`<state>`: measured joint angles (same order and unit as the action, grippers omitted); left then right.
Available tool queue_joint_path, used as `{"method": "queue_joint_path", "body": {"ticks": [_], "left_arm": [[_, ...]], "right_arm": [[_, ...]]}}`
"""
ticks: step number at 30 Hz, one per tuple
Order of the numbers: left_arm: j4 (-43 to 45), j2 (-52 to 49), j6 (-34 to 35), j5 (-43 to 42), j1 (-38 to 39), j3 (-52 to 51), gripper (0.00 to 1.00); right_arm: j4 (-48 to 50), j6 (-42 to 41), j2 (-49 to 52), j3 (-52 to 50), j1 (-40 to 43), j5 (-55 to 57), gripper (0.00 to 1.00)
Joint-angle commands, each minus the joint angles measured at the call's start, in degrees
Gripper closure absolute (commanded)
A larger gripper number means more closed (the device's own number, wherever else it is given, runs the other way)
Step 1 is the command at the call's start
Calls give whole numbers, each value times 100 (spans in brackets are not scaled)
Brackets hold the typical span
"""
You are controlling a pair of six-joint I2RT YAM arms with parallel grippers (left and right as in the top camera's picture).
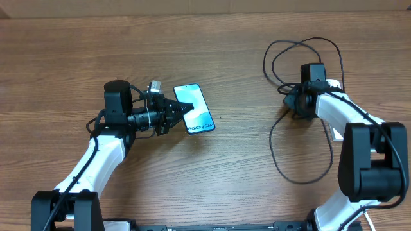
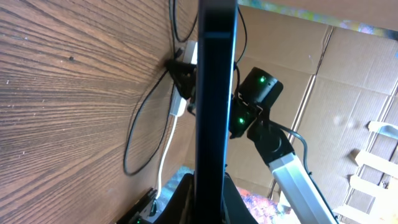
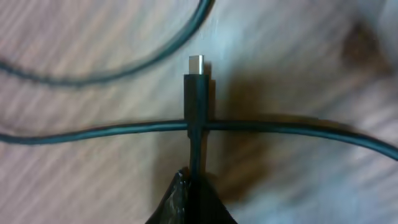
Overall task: Plug charger to phone and switch on socket
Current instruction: 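Lower the right gripper onto the black USB-C cable plug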
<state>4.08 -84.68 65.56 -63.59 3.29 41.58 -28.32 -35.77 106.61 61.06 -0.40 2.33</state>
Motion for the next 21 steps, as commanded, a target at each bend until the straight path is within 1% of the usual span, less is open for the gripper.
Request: {"method": "queue_joint_path", "body": {"ticks": [1,3,5,7,11,12,13,14,15,16,18,19,21], "left_arm": [[48,-2,-136,-92,15,42,96],[48,-2,-155,-70,15,42,96],[48,-2,-225,-50,15,42,96],[46,-2,-260,-55,15,42,96],[46,-2,-260,-55,15,42,96],[48,-2,-260,-52,15,42,96],[48,-2,-260,-52,15,42,96],[48,-2,-260,-55,15,42,96],[46,-2,-260,-70,15,42,96],[46,-2,-260,-103,15,42,96],[46,-2,-260,-212,15,42,96],[46,-2,-264,-249,15,42,96],[46,-2,-291,-295,15,42,96]], "right_arm": [[-343,463,-424,-55,-17,-1204,96],[-660,820,-546,-57,-96,-1884,96],[-1043,1064,-577,-57,-243,-2232,96],[-1515,1080,-570,-90,-479,-2177,96],[-2138,1071,-570,-186,-1062,-1491,96],[-2124,1049,-570,-186,-1322,-1080,89],[-2037,1049,-570,-186,-1419,-916,72],[-1932,1051,-570,-186,-1495,-785,60],[-1816,1054,-570,-186,-1554,-669,51],[-1718,1051,-570,-186,-1587,-573,43],[-1569,1051,-570,-186,-1604,-448,32],[-1517,1051,-570,-186,-1604,-450,28],[-1462,1049,-570,-186,-1598,-450,24]]}}
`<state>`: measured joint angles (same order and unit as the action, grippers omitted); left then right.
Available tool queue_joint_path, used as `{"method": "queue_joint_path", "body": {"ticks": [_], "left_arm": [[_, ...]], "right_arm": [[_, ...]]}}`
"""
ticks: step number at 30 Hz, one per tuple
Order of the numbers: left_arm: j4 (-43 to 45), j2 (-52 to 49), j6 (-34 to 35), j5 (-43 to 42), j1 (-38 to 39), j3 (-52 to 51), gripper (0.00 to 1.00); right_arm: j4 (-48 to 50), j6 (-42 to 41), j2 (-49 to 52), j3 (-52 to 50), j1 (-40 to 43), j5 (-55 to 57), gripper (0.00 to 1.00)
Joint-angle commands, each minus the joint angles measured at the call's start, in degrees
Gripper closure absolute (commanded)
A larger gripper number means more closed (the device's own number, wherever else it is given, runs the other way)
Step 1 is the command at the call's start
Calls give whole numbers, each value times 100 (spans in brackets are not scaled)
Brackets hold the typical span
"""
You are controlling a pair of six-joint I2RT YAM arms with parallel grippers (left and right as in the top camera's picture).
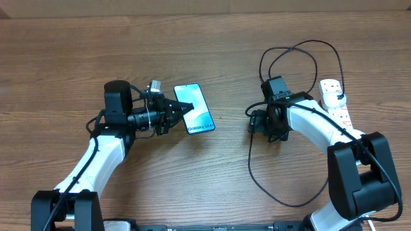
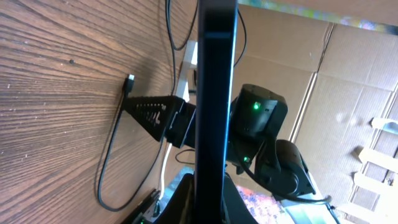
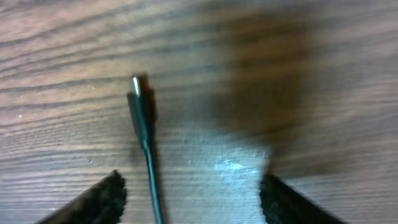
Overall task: Plug charger to phone and switch on socket
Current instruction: 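Lower the right gripper onto the black USB-C cable plug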
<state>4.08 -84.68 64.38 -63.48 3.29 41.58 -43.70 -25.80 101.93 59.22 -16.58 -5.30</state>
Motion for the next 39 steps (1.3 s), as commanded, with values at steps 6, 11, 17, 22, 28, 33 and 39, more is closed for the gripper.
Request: {"method": "queue_joint_path", "body": {"ticks": [6,11,17,22,28,33,39], "left_arm": [[46,-2,-181,-256,15,42,96],[46,-2,-179,-258,15,42,96],[44,-2,-179,-286,15,42,96],[44,-2,-179,-413,15,42,96],[44,-2,-179,-409,15,42,96],[44,-2,-179,-411,15,42,96],[44,-2,-179,-411,15,42,96]], "right_arm": [[184,57,-98,-2,-22,162,20],[273,59,-87,-2,-267,87,21],[538,-85,155,-2,-525,496,40],[542,-227,332,-2,-544,758,57],[627,-225,376,-2,-553,761,58],[769,-225,378,-2,-553,761,66],[767,-227,472,-2,-553,758,78]]}}
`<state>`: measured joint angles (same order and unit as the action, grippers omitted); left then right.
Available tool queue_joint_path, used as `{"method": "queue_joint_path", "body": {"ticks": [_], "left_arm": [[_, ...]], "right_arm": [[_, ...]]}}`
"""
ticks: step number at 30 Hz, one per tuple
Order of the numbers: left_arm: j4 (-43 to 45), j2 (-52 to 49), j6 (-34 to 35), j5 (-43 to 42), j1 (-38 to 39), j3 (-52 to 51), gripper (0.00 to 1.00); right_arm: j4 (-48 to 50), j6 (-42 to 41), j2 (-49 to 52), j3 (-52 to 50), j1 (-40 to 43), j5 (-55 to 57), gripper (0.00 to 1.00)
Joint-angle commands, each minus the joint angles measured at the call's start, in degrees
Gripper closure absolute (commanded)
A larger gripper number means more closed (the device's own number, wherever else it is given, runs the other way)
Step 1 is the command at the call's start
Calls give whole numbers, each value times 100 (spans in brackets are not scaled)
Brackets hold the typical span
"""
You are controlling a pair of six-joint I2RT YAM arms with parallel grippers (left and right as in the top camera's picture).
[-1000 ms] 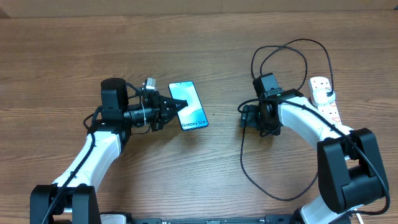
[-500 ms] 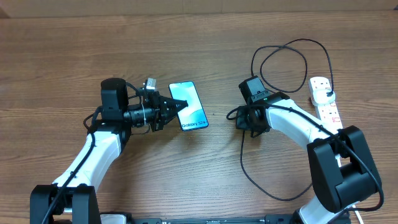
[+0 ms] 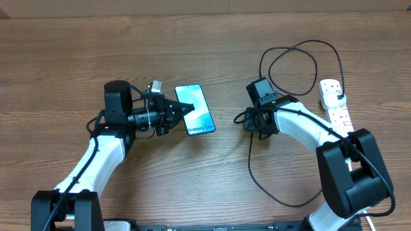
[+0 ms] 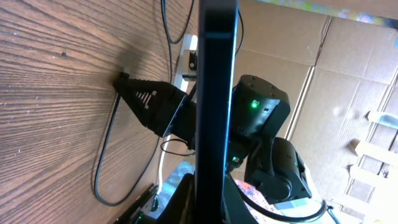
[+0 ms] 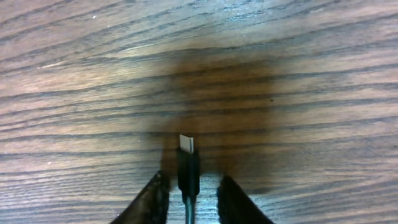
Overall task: Plug charger to phone and switch on socket
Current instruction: 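Lower the right gripper onto the black USB-C cable plug, then lift the USB-C plug with the right gripper toward the phone's bottom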
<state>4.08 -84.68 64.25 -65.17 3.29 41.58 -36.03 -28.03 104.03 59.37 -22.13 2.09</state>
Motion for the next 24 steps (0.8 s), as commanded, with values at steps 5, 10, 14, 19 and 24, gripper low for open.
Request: {"method": "queue_joint_path", "body": {"ticks": [5,10,14,19,24], "left_arm": [[44,-2,-168,-243,15,42,96],[50,-2,-170,-334,15,42,96],[243,-2,-212,-542,15,42,96],[1005,-2,-234,-973,15,42,96],[1552,-2,-57,-1158,15,42,96]], "right_arm": [[0,-4,391,-17,2,-20,91],[44,-2,393,-9,31,-660,96],[-142,166,313,116,216,-1311,96],[-691,1058,-120,258,680,-3064,96],[-1744,2424,-876,258,1141,-4765,96]]}}
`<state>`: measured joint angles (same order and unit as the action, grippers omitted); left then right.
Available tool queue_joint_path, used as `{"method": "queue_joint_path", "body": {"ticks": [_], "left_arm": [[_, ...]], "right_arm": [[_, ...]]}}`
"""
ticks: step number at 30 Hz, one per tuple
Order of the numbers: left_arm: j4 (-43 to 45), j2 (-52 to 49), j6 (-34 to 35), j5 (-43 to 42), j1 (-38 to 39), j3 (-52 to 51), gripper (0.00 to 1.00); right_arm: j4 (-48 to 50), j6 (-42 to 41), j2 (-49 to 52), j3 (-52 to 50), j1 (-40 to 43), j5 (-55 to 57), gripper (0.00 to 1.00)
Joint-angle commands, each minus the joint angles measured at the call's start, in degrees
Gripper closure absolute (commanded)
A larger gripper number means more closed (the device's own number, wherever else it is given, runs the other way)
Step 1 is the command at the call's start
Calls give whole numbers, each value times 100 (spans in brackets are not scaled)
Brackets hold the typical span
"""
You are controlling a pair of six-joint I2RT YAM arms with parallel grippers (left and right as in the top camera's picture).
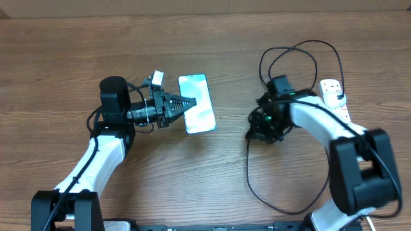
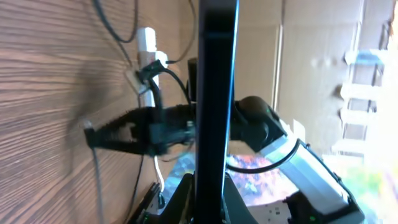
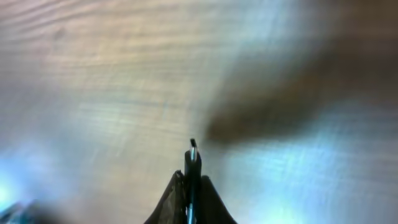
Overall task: Plug charger to phone and switch on socket
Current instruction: 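Lift the USB-C plug with the right gripper toward the phone's bottom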
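Note:
A phone (image 1: 197, 104) with a light blue screen is held just off the table by its left edge, with my left gripper (image 1: 187, 103) shut on it. In the left wrist view the phone (image 2: 216, 87) shows edge-on as a dark upright bar between the jaws of that gripper (image 2: 214, 190). My right gripper (image 1: 257, 127) is to the phone's right, shut on the black charger plug (image 3: 192, 155). The plug's metal tip sticks out past the gripper (image 3: 191, 182). That view is blurred. The white socket strip (image 1: 334, 96) lies at the far right.
The black charger cable (image 1: 249, 173) loops over the wooden table (image 1: 64, 58), behind and in front of my right arm. Cardboard boxes stand beyond the table's right side in the left wrist view.
My right gripper was open around the plug lying on the table; now it is shut on the plug, slightly further right. The left gripper has shifted the phone up and turned it.
My right gripper held the plug over the cable beside the socket strip. Then it was open nearer the phone, the plug lying on the table. Then its jaws stood around the plug, and now grip it. My left gripper held the phone throughout.

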<state>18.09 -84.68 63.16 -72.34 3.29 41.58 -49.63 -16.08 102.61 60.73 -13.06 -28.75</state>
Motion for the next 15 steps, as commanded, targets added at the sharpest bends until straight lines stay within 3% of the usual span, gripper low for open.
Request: {"method": "queue_joint_path", "body": {"ticks": [1,7,12,15], "left_arm": [[181,-2,131,-428,15,42,96],[1091,-2,391,-356,44,46,96],[2221,-2,1106,138,208,46,96],[2457,-2,1231,264,334,48,96]], "right_arm": [[-669,1543,-922,122,306,-1941,96],[-2072,3158,-1770,81,326,-3161,96],[-2013,3161,-2039,-61,9,-3685,96],[-1637,3119,-2041,-61,-284,-3694,96]]}}
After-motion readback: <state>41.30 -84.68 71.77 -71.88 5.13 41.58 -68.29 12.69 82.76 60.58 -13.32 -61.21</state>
